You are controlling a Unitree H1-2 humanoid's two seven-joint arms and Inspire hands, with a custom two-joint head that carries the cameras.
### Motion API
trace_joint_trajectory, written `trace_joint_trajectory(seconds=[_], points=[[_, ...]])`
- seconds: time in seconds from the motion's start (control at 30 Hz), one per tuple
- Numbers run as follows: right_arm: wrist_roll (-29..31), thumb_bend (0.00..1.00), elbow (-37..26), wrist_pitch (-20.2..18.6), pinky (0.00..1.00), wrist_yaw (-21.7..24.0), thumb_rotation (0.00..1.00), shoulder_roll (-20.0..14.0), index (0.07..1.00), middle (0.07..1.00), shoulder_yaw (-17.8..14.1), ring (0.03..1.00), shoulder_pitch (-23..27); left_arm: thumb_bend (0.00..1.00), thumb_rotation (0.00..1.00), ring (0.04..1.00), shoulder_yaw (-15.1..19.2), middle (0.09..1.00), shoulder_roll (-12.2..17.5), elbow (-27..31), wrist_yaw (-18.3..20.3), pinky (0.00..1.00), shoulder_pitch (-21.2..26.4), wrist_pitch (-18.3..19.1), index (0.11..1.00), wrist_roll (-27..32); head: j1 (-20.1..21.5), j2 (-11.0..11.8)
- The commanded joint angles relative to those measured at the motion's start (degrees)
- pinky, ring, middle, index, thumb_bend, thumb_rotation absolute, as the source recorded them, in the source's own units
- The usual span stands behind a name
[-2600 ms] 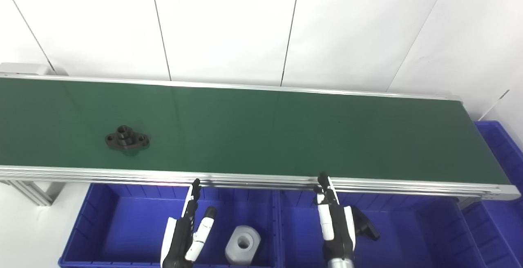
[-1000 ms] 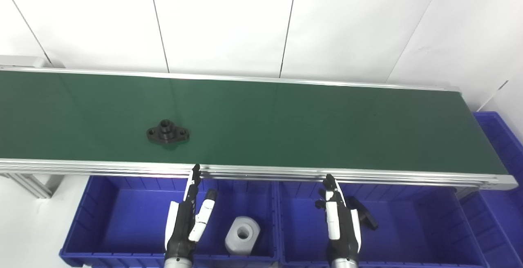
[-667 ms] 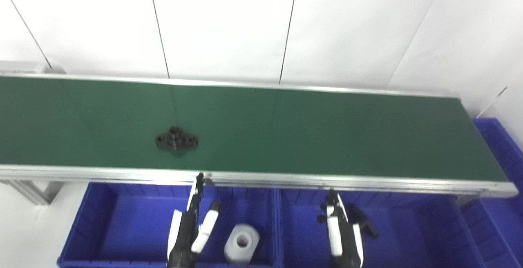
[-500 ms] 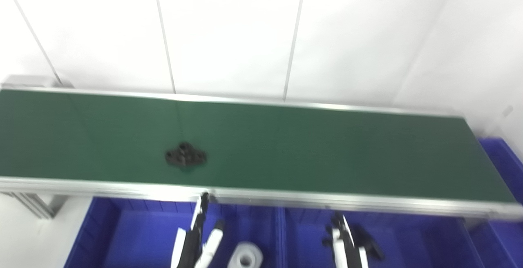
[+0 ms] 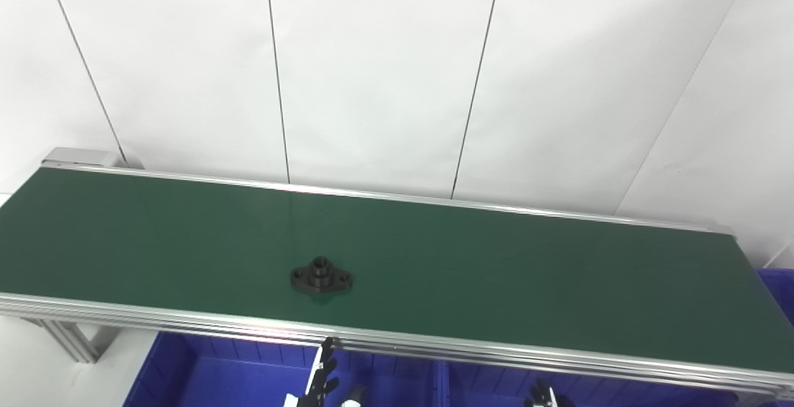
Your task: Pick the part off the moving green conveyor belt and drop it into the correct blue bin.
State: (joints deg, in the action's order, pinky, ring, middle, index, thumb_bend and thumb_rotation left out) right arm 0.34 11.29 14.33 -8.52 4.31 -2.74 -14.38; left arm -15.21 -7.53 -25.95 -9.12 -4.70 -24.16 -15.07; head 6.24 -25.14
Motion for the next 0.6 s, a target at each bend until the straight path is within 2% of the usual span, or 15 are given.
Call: trace_joint_trajectory(seconds=[0.0,0.07,0.13,0.17,0.23,0.3,0.4,0.5,0.57], points=[[-4.34,0.74,-1.66,4.56,0.98,-1.23,0.91,-0.54,0.978,0.971,0.59,0.962,-0.25,0.50,0.82,0.978,-1.44,1.000,-3.47,1.44,-0.84,0.94,-1.10,-2.13,1.000,-0.47,-0.25,-0.18],[-8.80,0.77,-2.99,6.10,0.98,-3.00,0.91,-0.78,0.971,0.967,1.21,0.955,-0.80,0.50,0.82,0.980,-1.47,1.000,-3.41,1.89,-0.52,0.95,-1.34,-1.98,1.000,-0.25,-0.17,-0.30],[-14.25,0.78,-5.48,7.67,0.91,-5.39,0.90,-0.80,0.961,0.948,1.70,0.909,-1.40,0.50,0.83,0.981,-1.48,1.000,-3.25,2.30,-0.15,0.95,-1.53,-1.85,1.000,-0.01,0.22,-0.42],[-16.29,0.79,-6.68,7.99,0.88,-6.41,0.86,-0.73,0.952,0.928,1.86,0.889,-1.62,0.50,0.83,0.979,-1.48,1.000,-3.18,2.46,-0.01,0.95,-1.60,-1.83,1.000,0.11,0.32,-0.43],[-20.11,0.80,-10.46,6.84,0.83,-7.92,0.78,-0.56,0.942,0.901,1.95,0.854,-1.90,0.49,0.81,0.967,-1.36,1.000,-3.02,3.00,0.46,0.93,-1.76,-1.42,1.000,0.65,1.22,-0.53],[-23.59,0.80,-13.19,5.72,0.82,-8.95,0.76,-0.69,0.942,0.897,2.05,0.847,-1.79,0.48,0.81,0.963,-1.25,1.000,-2.84,3.43,0.79,0.92,-1.85,-1.07,1.000,1.09,2.23,-0.74],[-29.81,0.83,-17.53,3.74,0.75,-10.02,0.68,-1.66,0.939,0.888,1.85,0.809,-0.63,0.47,0.80,0.949,-1.21,1.000,-2.53,3.49,0.60,0.88,-1.72,-1.38,1.000,1.00,2.76,-0.94],[-32.71,0.93,-20.66,1.61,0.72,-9.58,0.56,-2.27,0.906,0.880,1.22,0.786,1.18,0.49,0.83,0.964,-1.34,1.000,-2.11,3.40,0.65,0.93,-1.58,-1.84,1.000,0.95,3.55,-1.57],[-35.92,0.93,-21.98,-0.01,0.71,-9.44,0.55,-3.21,0.902,0.876,1.13,0.784,2.68,0.50,0.84,0.963,-1.42,0.997,-1.92,3.48,0.56,0.93,-1.58,-2.11,1.000,0.80,3.71,-1.70]])
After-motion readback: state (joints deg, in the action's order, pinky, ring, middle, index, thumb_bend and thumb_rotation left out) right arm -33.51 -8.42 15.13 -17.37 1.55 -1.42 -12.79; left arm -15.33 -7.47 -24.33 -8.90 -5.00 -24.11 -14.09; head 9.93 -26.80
